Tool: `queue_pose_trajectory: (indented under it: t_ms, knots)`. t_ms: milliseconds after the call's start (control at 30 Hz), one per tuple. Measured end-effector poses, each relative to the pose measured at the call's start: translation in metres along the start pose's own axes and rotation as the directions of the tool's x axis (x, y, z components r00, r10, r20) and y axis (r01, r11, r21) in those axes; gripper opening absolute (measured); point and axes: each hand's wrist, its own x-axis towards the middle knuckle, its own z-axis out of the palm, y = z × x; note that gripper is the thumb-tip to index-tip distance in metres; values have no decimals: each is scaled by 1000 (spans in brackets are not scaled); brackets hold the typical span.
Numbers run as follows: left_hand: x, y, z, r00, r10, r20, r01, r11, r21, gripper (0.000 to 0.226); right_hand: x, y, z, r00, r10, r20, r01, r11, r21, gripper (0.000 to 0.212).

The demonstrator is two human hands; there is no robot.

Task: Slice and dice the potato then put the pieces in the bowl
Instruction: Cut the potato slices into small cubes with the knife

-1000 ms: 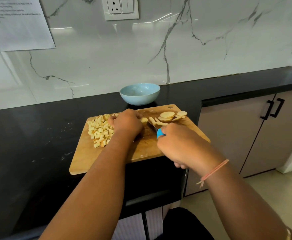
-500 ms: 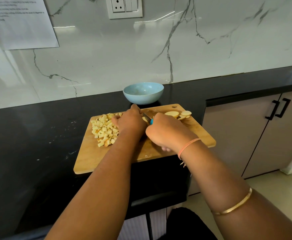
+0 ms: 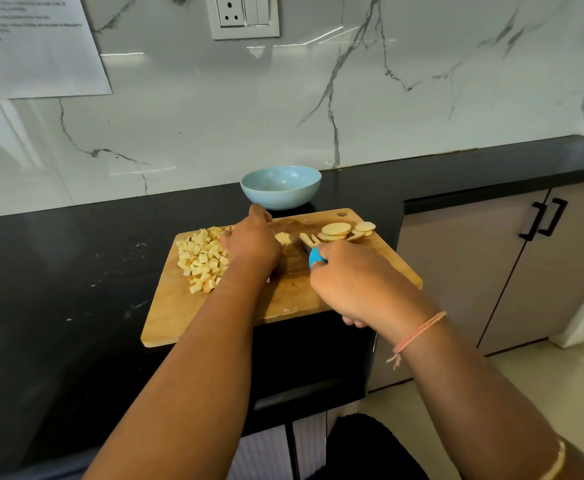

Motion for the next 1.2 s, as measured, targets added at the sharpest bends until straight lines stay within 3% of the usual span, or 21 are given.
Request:
queue_pose_trajectory:
  t_ms: [133,267,400,500,633,767,1200]
  knots:
    - [-2,1,0,1000,23,5,-23,1000,-11,59,15,-6,6,998,-34,-56,33,999,-13,41]
    - [-1,-1,1,999,50,-12,-50,999,-8,55,32,-15,12,1000,-1,-22,0,1000,-17,40]
    - [-3,-1,-2,996,90,-9,-90,996,-9,45,38,-24,12,1000,10,-22,-10,999,-36,15]
    - [-5,-1,-2,996,87,-30,-88,995,-41,41,38,-29,7,1000,-8,-12,7,998,-58,26]
    - [-6,-1,3,995,71,-70,-75,995,-59,46,27,-23,7,999,1,43,1,999,-48,9]
    - [-2,-3,5,996,34,-81,-36,999,-28,48,6,-10,8,997,-20,73,24,998,-50,36]
    - [-2,-3,0,999,-15,-43,12,998,-60,59,22,-7,9,997,-51,-56,51,999,7,44]
